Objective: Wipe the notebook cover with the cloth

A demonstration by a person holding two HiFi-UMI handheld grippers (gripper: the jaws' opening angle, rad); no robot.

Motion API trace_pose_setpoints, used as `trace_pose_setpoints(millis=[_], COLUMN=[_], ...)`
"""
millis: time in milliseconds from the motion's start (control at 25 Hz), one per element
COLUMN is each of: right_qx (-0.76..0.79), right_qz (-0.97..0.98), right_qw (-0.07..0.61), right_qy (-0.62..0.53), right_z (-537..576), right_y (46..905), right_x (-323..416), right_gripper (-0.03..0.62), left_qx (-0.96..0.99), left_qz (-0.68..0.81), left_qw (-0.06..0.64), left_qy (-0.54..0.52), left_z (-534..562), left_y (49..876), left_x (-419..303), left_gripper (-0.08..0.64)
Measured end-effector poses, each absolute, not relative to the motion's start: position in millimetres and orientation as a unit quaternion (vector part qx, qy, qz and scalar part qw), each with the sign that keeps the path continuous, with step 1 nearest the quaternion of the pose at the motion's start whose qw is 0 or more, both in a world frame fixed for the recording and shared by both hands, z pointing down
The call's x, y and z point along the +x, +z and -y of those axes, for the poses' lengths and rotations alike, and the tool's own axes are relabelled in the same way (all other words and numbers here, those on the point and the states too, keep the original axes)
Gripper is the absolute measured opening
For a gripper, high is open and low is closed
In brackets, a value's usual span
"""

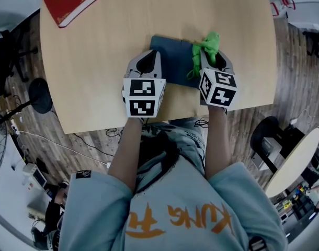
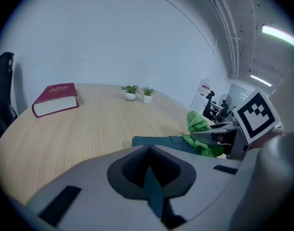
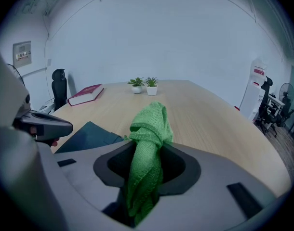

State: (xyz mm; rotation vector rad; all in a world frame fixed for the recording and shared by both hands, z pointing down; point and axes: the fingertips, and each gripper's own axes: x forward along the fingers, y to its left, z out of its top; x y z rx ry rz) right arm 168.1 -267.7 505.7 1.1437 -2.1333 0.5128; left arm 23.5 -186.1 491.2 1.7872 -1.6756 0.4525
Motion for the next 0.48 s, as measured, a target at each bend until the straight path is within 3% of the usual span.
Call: trace_pose_setpoints(millis=[480], right_qx=[0.485], right_qz=[0.792], right_qw=[0.305], right_qy=[0.208], right_z=[273], right_y=[488], right_x=[211], right_gripper=[0.127], left_qx=[0.701], left_qz=[0.623], left_qw=[0.31], left_qy=[0.158], left_z=[195], left_y=[467], left_x=[55], left_gripper=[0.016])
